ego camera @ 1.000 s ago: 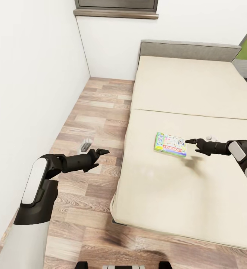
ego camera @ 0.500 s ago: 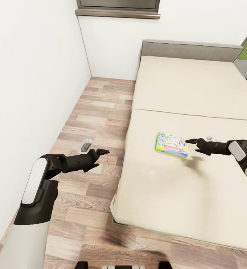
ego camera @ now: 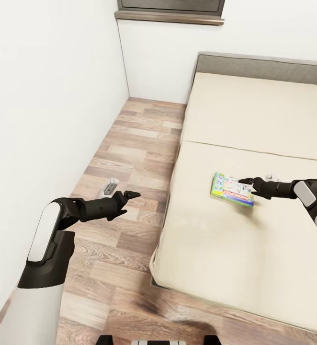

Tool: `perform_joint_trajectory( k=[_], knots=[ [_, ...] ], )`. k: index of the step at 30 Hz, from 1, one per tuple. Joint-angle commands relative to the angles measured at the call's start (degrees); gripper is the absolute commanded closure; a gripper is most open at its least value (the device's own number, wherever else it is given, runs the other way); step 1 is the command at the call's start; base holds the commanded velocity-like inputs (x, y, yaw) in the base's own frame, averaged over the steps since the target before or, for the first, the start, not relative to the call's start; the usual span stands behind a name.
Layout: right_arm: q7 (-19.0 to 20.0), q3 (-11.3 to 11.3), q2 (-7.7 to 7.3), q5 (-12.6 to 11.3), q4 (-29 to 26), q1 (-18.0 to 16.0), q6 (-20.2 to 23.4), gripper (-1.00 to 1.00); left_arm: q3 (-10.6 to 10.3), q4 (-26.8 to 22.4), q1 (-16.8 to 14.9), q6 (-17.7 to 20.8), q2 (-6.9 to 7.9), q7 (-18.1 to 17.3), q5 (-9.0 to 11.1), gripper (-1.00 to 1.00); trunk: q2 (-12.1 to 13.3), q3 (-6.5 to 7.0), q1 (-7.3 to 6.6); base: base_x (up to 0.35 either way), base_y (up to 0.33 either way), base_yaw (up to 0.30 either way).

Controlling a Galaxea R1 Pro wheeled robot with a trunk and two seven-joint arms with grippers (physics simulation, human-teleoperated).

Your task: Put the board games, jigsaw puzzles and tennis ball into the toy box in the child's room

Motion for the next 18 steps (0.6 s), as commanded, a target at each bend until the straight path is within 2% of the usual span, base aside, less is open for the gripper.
perform_joint_trajectory(
  k=[1,9,18],
  knots=[
    [0.1,-0.1,-0.02,0.0,0.0,0.0,0.3,-1.0,0.0,0.0,0.0,0.1,-0.03,0.6,0.5,-1.0,0.0,-0.03,0.0,0.0,0.0,0.076],
    [0.0,-0.1,-0.93,0.0,0.0,-0.1,0.2,-1.0,0.0,0.0,0.0,0.1,-0.03,0.6,0.5,-1.0,0.0,-0.03,0.0,0.0,0.0,0.038],
    [-0.1,-0.2,-3.15,-0.1,0.0,-0.6,0.3,-1.0,-0.1,0.0,0.0,0.1,-0.09,0.7,0.5,-1.0,0.0,-0.03,0.0,0.0,0.0,0.012]
  ],
)
